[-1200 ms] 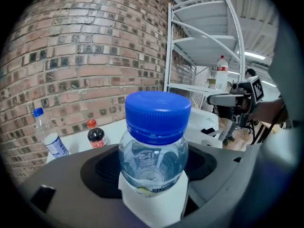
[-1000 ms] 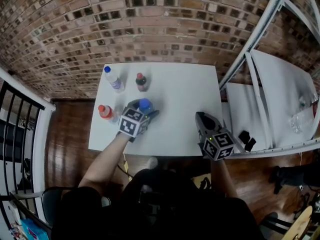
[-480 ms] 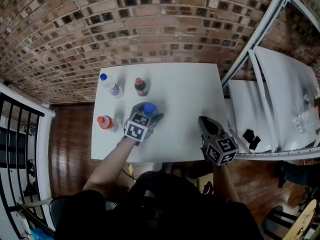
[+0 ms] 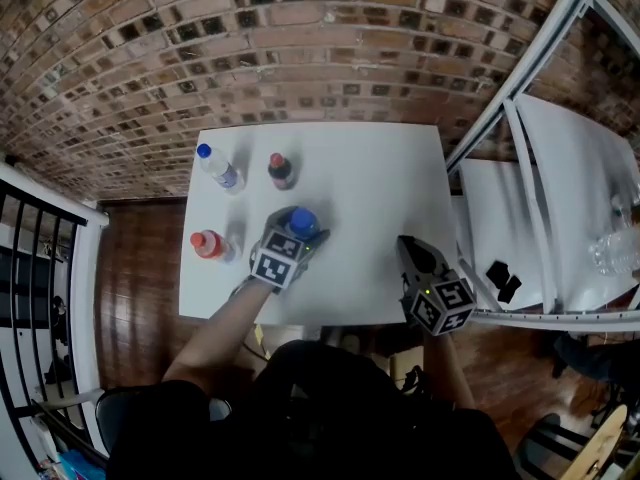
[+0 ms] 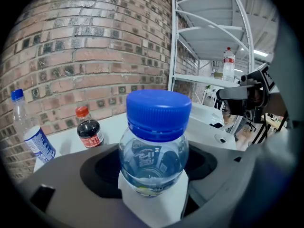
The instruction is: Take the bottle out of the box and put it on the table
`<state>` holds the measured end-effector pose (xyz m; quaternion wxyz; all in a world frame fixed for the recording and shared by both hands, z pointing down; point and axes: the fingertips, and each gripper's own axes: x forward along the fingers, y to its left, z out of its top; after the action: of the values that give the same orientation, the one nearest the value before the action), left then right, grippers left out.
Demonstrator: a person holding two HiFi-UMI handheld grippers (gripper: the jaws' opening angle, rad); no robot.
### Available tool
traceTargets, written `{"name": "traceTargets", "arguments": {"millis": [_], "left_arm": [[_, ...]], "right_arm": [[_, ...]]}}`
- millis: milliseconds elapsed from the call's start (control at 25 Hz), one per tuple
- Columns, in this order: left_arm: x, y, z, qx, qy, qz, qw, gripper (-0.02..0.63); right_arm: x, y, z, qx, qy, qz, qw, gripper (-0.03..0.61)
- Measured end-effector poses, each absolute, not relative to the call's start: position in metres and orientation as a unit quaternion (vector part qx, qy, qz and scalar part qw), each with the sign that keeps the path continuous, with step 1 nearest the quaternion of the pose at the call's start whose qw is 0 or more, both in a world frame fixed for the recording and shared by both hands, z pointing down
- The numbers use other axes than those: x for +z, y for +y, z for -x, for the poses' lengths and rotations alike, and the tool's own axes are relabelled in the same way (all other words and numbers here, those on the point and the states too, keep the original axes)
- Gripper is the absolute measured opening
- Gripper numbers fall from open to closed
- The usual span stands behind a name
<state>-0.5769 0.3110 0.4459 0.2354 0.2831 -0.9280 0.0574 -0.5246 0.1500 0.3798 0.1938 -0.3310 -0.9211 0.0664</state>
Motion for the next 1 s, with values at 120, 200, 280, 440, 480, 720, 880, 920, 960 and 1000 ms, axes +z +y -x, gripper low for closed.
{"name": "traceTargets", "arguments": {"millis": [120, 200, 280, 440, 480, 720, 880, 920, 960, 1000], "left_arm": [[0.450, 0.313, 0.577, 0.038, -0.927, -0.277, 0.249, 0.370], [0.460, 0.315, 0.575, 0.024, -0.920, -0.273, 0.278, 0.381], [0.469, 0.314, 0.571, 0.031, -0.914, -0.274, 0.297, 0.387], [0.475, 0.322, 0.567, 0.027, -0.923, -0.254, 0.288, 0.390], [0.473, 0.324, 0.567, 0.021, -0.925, -0.248, 0.286, 0.390], [0.453, 0.328, 0.563, 0.022, -0.934, -0.241, 0.264, 0.400], [0.428, 0.328, 0.561, 0.023, -0.942, -0.238, 0.234, 0.400], [0.422, 0.328, 0.559, 0.021, -0.944, -0.237, 0.231, 0.400], [0.416, 0.328, 0.556, 0.018, -0.944, -0.236, 0.229, 0.400], [0.410, 0.326, 0.553, 0.015, -0.945, -0.236, 0.227, 0.400]], "right_arm": [[0.379, 0.152, 0.524, 0.063, -0.919, 0.336, 0.195, 0.005], [0.377, 0.153, 0.523, 0.067, -0.917, 0.341, 0.194, 0.005], [0.376, 0.153, 0.521, 0.072, -0.916, 0.345, 0.192, 0.005], [0.371, 0.151, 0.517, 0.072, -0.916, 0.350, 0.185, 0.005], [0.370, 0.150, 0.517, 0.072, -0.916, 0.351, 0.183, 0.005], [0.364, 0.143, 0.511, 0.073, -0.917, 0.351, 0.175, 0.005], [0.355, 0.140, 0.508, 0.071, -0.918, 0.355, 0.162, 0.005], [0.353, 0.139, 0.506, 0.071, -0.918, 0.357, 0.158, 0.005], [0.350, 0.139, 0.505, 0.070, -0.918, 0.358, 0.155, 0.005], [0.347, 0.138, 0.503, 0.068, -0.918, 0.360, 0.152, 0.005]]}}
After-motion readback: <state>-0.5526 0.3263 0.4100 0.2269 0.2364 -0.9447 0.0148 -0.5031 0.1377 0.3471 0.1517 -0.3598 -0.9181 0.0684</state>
